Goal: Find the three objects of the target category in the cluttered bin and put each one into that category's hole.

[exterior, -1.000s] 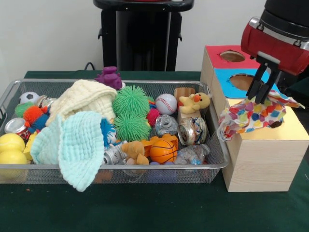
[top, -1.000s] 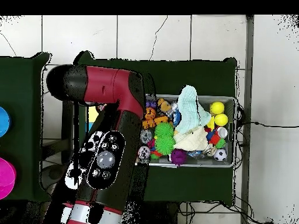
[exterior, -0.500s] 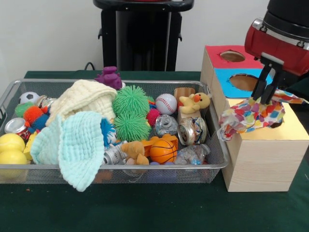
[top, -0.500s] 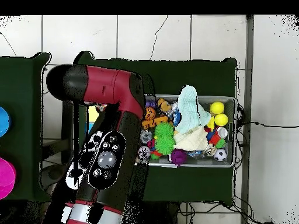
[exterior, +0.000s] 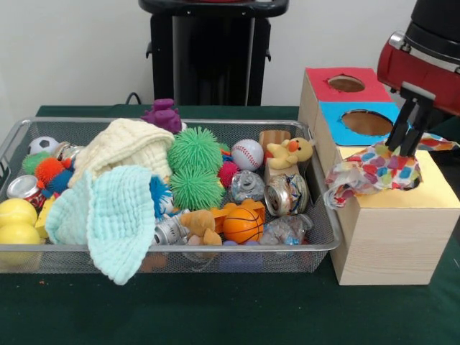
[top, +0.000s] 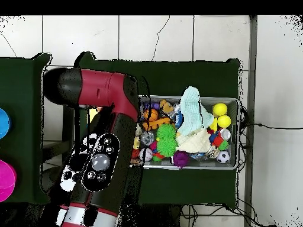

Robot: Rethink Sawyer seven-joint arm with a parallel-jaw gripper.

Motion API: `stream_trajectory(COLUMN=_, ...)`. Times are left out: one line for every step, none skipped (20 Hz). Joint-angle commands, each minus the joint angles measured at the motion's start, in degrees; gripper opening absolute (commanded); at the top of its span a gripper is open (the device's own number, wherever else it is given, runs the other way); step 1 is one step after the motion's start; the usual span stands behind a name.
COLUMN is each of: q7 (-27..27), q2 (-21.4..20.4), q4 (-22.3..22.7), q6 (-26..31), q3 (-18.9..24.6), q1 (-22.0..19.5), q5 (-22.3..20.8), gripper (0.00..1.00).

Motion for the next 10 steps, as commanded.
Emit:
stream_trajectory(q7=14.11, q2=2.32, q4=6.55, q6=-1.58, q3=4.85, q1=-0.16, q5=1.46, gripper=0.0)
stream_trajectory(q7=14.08, q2=2.39, q4=6.65, q6=-1.68, q3=4.93, q1=-0.12, q5=1.52, gripper=0.0)
stream_trajectory(q7=14.15, q2=2.55, q4=6.7, q6=-1.97, q3=5.05, q1=-0.06, q5=1.6, gripper=0.0)
stream_trajectory(q7=13.98, q2=2.6, q4=6.61, q6=-1.95, q3=5.07, q1=-0.07, q5=1.57, gripper=0.0)
stream_trajectory(q7=13.94, q2=2.63, q4=6.58, q6=-2.05, q3=5.03, q1=-0.03, q5=1.54, gripper=0.0)
stream_trajectory(q7=13.83, q2=2.58, q4=6.76, q6=-2.43, q3=5.23, q1=-0.05, q5=1.66, gripper=0.0)
stream_trajectory(q7=13.64, q2=2.53, q4=6.86, q6=-2.69, q3=5.31, q1=-0.08, q5=1.69, gripper=0.0)
stream_trajectory(q7=13.45, q2=2.47, q4=6.97, q6=-2.94, q3=5.39, q1=-0.11, q5=1.71, gripper=1.0)
stream_trajectory(q7=13.27, q2=2.42, q4=7.07, q6=-3.09, q3=5.55, q1=-0.19, q5=1.76, gripper=1.0)
stream_trajectory(q7=13.1, q2=2.36, q4=7.17, q6=-3.23, q3=5.7, q1=-0.28, q5=1.81, gripper=1.0)
